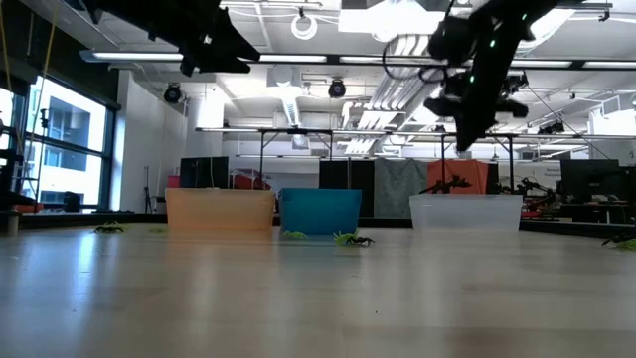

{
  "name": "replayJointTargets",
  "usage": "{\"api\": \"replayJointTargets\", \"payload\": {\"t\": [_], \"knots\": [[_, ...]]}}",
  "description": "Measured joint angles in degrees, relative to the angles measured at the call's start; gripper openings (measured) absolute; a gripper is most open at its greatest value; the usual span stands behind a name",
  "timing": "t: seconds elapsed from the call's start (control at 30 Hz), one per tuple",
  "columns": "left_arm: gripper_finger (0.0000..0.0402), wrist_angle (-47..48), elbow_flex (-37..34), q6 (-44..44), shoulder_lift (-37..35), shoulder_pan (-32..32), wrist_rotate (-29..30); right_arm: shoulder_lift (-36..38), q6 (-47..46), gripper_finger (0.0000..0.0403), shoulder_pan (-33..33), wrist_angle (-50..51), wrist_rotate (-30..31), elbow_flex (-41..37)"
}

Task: Sort Halloween decoration
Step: Put the black spider toy into the transparent bin

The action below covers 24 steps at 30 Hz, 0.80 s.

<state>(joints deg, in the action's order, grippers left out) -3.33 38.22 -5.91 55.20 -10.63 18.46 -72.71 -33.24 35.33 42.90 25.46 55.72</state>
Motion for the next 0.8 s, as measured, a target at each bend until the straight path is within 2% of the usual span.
{"api": "replayJointTargets", "payload": {"t": [0.3,0.43,0.6,0.8], "knots": [[0.0213,0.12,0.0,-3.74,0.0,0.0,-0.34,-13.51,-2.54,0.0,13.01,-6.06,-8.11,0.02],[0.0213,0.49,0.0,-5.98,0.0,0.03,-3.71,-18.34,-2.81,0.0,16.5,-8.0,-13.28,0.02],[0.0213,1.22,0.02,-5.99,0.0,0.61,-7.43,-22.81,-2.58,0.0,18.75,-8.76,-13.73,0.02],[0.0213,5.48,0.02,-7.47,0.0,0.66,-7.45,-26.47,-2.55,0.0,20.71,-10.4,-13.9,0.04]]}}
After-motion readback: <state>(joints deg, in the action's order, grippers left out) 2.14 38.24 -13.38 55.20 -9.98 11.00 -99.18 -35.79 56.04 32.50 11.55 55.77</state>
